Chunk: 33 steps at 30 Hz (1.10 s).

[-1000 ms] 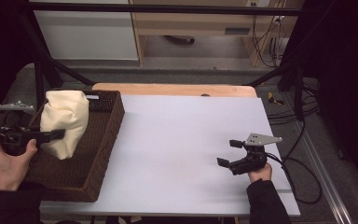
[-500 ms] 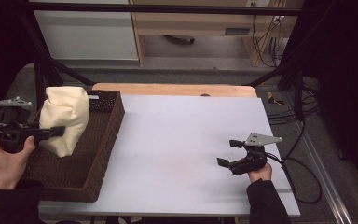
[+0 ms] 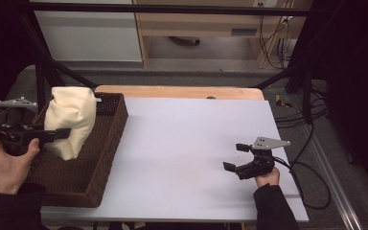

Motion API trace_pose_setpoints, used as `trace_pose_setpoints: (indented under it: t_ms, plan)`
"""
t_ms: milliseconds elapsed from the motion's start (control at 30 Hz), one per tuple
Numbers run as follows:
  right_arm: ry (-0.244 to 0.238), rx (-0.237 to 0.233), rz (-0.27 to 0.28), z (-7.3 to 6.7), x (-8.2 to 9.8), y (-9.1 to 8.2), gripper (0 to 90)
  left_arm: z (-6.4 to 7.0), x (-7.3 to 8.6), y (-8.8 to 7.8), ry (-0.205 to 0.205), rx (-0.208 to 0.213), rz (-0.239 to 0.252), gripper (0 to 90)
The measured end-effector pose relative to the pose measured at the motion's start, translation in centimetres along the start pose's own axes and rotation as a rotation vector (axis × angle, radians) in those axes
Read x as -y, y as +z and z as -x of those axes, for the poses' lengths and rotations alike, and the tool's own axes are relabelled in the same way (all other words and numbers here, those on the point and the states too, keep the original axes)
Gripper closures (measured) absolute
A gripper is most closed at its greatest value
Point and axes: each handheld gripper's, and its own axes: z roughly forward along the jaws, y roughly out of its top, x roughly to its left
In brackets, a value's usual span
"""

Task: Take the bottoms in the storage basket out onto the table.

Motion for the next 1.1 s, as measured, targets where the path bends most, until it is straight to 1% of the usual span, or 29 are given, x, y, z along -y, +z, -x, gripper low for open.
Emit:
trace_pose_setpoints:
  t_ms: [500,633,800,1000,1100]
  plan:
    - [0.0,0.001,-0.001,0.0,0.0,0.0,3.8,1.6,-1.1,0.4,0.048,0.035,0.001,56.1]
    - [-0.001,0.0,-0.001,0.0,0.0,0.0,3.8,1.9,-1.4,0.5,0.052,0.043,0.0,56.1]
    - [0.0,0.001,-0.001,0.0,0.0,0.0,3.8,2.3,-1.7,0.5,0.062,0.041,0.003,56.1]
    - [0.0,0.0,-0.001,0.0,0.0,0.0,3.8,3.0,-2.2,0.6,0.073,0.061,0.005,56.1]
    - [-0.002,0.001,0.001,0.0,0.0,0.0,3.8,3.3,-2.4,0.7,0.078,0.065,0.003,56.1]
